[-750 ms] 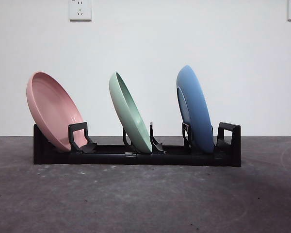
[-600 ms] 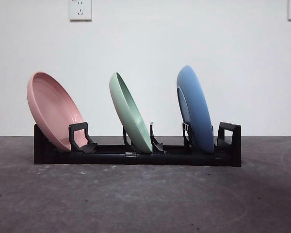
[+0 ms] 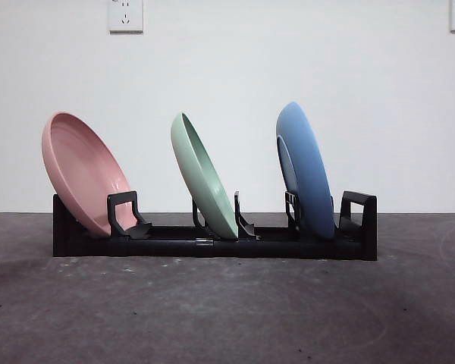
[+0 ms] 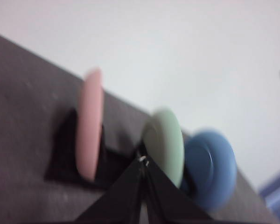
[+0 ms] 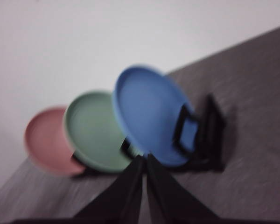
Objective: Place the plate
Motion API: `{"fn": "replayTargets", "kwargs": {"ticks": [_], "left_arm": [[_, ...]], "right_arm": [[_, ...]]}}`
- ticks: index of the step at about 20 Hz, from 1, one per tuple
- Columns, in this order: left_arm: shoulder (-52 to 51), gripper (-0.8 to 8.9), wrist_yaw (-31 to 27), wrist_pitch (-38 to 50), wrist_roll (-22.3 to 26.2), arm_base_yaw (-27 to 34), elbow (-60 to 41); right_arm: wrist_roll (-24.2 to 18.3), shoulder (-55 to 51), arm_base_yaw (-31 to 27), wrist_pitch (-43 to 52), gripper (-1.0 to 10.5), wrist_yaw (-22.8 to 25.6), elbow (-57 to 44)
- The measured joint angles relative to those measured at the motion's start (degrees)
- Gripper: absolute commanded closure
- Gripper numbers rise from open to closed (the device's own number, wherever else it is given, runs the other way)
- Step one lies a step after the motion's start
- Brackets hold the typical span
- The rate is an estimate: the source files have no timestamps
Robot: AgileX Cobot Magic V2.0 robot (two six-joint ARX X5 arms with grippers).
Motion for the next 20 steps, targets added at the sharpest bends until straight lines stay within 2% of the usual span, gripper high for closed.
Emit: {"fn": "replayTargets", "kwargs": {"ticks": [6, 9, 13, 16, 18, 20], "left_arm": [[9.8, 8.03, 7.2, -17.5, 12.7, 0.0, 13.7], [14.9, 8.03, 10.3, -24.2, 18.6, 0.0, 19.0], [21.5, 8.03, 11.3, -32.5, 26.1, -0.5, 23.9], [25.9, 8.03, 10.4, -38.6, 32.5, -1.9, 27.1], [28.1, 8.03, 7.2, -40.3, 36.7, -4.3, 28.8], [30.0, 7.71, 0.7, -42.4, 42.2, -8.0, 30.9]], "right_arm": [[-8.7, 8.9, 0.0, -11.3, 9.3, -9.6, 11.1], [-13.9, 12.8, 0.4, -17.5, 9.3, -10.5, 16.2], [-21.7, 17.2, 2.1, -24.5, 9.3, -9.0, 22.2], [-27.5, 20.4, 4.7, -28.8, 9.3, -5.2, 25.7], [-31.3, 22.8, 7.6, -31.4, 9.3, -1.4, 27.6], [-34.8, 26.4, 11.6, -33.8, 9.3, 3.5, 29.4]]}}
